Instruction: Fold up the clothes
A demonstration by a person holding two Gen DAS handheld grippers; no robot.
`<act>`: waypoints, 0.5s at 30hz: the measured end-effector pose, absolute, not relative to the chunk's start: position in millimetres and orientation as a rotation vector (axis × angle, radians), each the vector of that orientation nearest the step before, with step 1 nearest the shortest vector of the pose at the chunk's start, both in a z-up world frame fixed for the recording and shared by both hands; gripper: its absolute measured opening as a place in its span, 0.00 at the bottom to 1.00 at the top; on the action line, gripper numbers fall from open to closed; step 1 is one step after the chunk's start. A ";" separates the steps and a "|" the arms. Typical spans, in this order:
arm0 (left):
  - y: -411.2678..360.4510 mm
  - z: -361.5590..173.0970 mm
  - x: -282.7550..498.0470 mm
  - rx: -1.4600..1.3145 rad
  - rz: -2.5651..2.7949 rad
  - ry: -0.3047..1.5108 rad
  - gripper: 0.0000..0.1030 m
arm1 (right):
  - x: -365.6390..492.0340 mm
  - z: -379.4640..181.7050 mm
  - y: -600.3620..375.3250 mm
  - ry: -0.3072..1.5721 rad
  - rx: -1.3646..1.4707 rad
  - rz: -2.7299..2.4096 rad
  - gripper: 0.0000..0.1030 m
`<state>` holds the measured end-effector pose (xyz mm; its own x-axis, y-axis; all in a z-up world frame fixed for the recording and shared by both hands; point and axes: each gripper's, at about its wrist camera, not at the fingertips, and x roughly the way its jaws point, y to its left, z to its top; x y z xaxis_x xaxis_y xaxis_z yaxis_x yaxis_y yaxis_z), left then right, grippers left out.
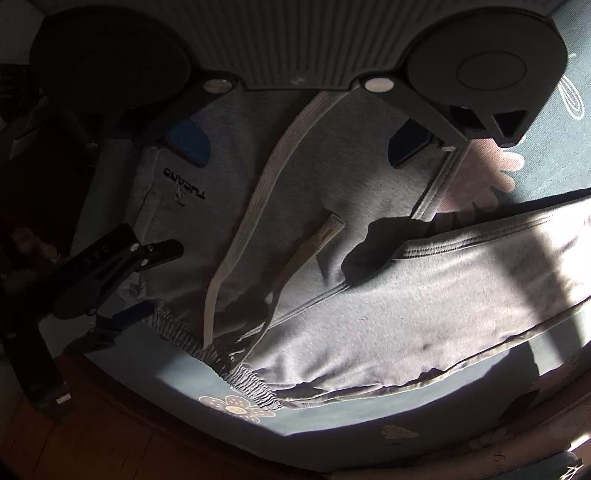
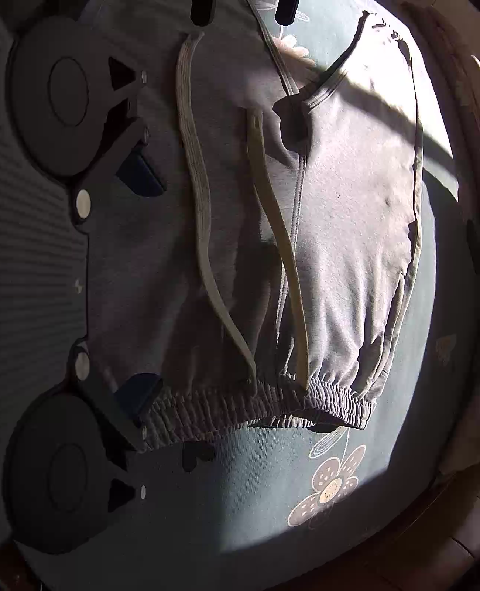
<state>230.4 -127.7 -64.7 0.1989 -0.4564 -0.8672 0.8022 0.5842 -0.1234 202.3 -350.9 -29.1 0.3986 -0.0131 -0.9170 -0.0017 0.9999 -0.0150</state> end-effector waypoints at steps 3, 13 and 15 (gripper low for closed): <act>-145.6 -78.2 193.1 0.450 -0.992 0.986 0.99 | 199.7 -53.9 -337.1 1.135 -0.062 0.044 1.00; -153.9 -109.8 151.7 0.477 -1.015 1.099 0.99 | 153.7 -72.5 -368.9 1.121 -0.032 0.173 1.00; -150.9 -106.2 147.7 0.485 -1.018 1.143 0.99 | 151.3 -70.0 -373.0 1.150 -0.044 0.192 1.00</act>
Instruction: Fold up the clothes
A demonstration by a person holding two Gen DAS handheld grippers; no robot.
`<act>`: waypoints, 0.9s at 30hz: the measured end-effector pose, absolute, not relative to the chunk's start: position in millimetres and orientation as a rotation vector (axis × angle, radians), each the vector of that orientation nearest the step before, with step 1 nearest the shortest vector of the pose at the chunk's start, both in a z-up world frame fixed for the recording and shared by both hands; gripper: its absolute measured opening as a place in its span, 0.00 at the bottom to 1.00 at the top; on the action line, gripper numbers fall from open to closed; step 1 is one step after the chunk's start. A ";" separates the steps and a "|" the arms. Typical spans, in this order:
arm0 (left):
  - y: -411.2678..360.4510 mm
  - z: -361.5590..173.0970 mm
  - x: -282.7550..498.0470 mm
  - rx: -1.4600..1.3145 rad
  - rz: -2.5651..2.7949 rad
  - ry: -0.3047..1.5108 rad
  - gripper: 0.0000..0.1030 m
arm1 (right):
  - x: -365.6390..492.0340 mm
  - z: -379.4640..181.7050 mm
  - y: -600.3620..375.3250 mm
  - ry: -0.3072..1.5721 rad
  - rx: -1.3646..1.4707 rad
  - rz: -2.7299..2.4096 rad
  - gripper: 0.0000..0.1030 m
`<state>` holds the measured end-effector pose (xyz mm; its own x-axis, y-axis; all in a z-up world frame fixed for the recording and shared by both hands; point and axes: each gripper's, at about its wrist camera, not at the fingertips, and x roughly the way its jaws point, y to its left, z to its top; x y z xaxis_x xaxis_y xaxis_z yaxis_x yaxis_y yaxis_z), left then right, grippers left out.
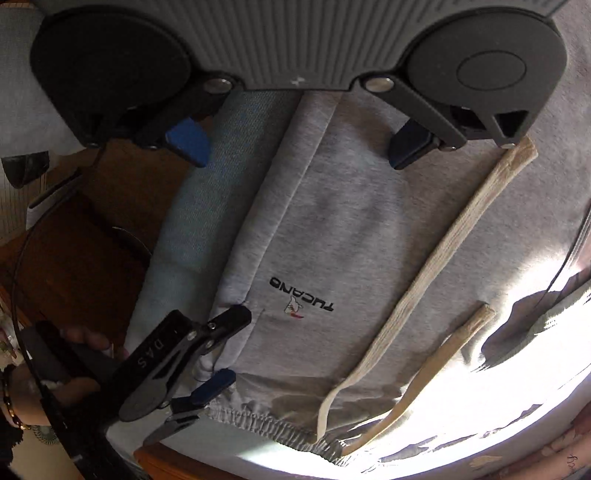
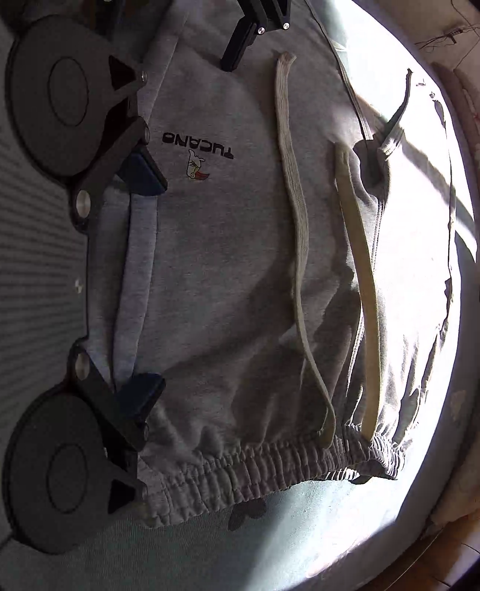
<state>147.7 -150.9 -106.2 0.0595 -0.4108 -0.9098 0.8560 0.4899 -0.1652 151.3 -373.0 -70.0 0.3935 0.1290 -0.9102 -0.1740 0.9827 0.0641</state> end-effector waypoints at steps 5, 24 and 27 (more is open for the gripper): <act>-157.9 -85.3 156.9 0.476 -1.035 1.052 0.99 | 156.2 -58.0 -357.4 1.199 -0.152 0.207 1.00; -148.9 -88.8 157.3 0.343 -0.986 1.205 0.99 | 163.1 -76.0 -346.0 1.160 -0.086 0.197 1.00; -127.1 -70.4 175.3 0.268 -0.848 1.153 0.99 | 162.5 -76.5 -346.0 1.155 -0.088 0.200 1.00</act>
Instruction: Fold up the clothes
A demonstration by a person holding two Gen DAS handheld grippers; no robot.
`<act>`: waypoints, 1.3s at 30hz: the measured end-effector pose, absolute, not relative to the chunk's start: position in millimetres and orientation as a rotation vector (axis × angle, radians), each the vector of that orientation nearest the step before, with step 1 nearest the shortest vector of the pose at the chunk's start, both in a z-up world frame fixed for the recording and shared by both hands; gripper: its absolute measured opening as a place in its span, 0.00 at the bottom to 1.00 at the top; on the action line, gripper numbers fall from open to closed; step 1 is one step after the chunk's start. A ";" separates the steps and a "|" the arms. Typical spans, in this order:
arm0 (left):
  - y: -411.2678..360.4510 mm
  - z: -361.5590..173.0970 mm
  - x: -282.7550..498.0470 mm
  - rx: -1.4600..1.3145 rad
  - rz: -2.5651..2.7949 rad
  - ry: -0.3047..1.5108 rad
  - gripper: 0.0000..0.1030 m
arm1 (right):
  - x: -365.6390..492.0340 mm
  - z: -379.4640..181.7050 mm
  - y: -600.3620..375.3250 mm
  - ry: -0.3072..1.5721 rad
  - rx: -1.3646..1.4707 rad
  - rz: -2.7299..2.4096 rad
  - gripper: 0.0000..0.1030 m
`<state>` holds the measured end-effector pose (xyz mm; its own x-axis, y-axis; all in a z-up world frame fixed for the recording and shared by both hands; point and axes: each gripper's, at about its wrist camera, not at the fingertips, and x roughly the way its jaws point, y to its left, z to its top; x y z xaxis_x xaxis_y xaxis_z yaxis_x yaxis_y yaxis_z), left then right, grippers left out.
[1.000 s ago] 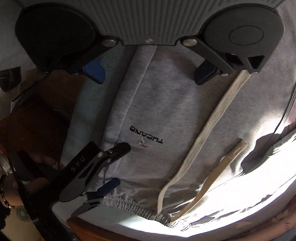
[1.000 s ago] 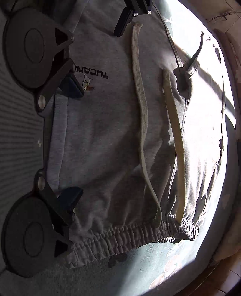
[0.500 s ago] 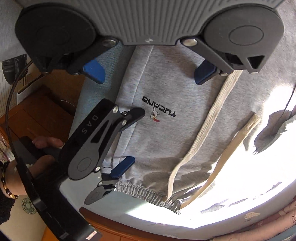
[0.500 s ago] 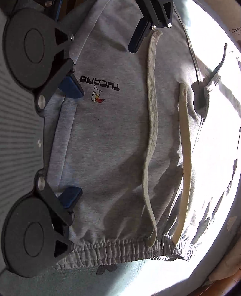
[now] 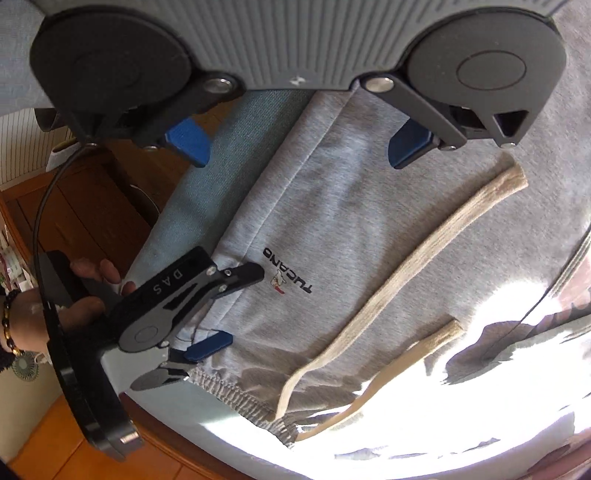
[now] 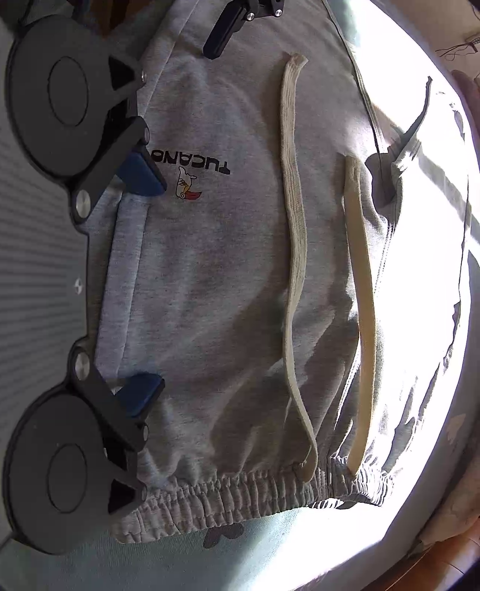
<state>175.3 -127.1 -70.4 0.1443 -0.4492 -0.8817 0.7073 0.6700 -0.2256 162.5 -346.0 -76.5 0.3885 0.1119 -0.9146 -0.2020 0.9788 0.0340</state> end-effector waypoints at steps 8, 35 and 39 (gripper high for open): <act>-70.1 -87.5 223.1 0.234 -0.510 1.207 0.99 | 158.7 -77.9 -343.6 1.127 -0.082 0.175 1.00; 124.0 -80.6 237.0 -0.053 0.076 1.126 0.99 | 217.3 -29.1 -182.2 1.205 -0.192 0.463 1.00; 165.3 -93.9 231.4 -0.195 0.180 1.145 0.99 | 228.7 -29.2 -153.5 1.200 -0.219 0.513 1.00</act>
